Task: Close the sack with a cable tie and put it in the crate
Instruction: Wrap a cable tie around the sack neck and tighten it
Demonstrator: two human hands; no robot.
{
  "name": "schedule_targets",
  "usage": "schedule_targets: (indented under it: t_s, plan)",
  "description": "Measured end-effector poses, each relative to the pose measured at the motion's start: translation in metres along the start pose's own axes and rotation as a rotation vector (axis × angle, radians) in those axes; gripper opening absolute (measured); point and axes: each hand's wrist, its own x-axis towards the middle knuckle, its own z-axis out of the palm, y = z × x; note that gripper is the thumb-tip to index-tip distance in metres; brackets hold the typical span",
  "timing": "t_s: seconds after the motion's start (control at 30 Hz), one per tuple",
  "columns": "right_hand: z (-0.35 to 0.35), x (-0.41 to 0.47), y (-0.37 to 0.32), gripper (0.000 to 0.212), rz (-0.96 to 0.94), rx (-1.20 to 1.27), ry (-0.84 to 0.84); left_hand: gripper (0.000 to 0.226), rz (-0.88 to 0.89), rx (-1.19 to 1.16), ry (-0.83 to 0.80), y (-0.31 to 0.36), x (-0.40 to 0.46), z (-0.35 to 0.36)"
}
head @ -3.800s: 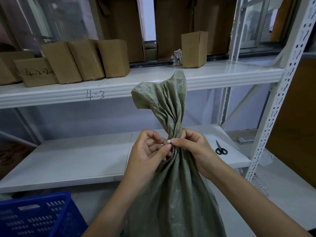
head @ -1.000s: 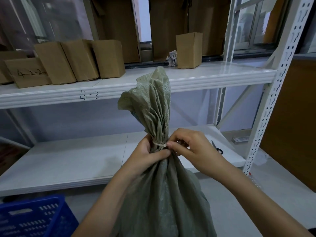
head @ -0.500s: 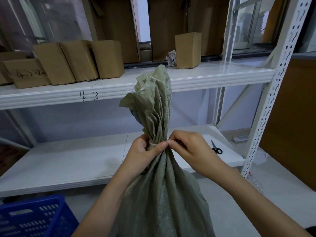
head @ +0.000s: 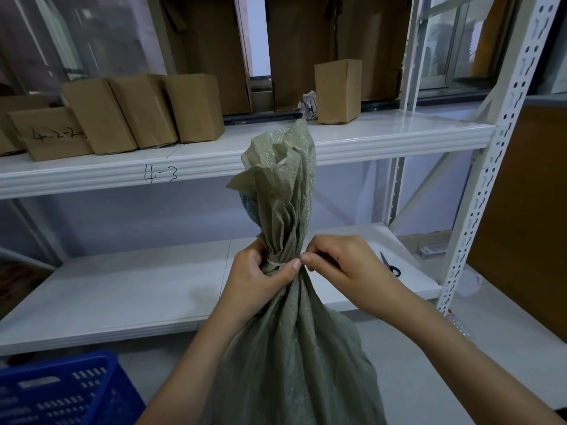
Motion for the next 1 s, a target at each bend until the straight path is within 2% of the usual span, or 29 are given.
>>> schedule_targets:
  t_s: [0.3,0.47,0.83,1.0]
  plan:
    - [-0.015,-0.001,0.001,0.024,-0.001,-0.034,-0.027,0.023,0.012,-0.075,0.013,-0.005,0.003,-0.005]
    - [-0.029,-0.003,0.000,0.023,0.009,-0.068,-0.068,0.033,0.030,-0.118,-0.004,-0.005,0.003,-0.008]
    - [-0.043,-0.006,0.008,0.026,0.029,-0.074,-0.143,0.023,0.056,-0.124,0.018,-0.006,0.005,-0.009]
    - [-0.049,-0.006,0.008,0.025,0.027,-0.055,-0.139,0.026,0.066,-0.145,0.036,-0.006,0.006,-0.010]
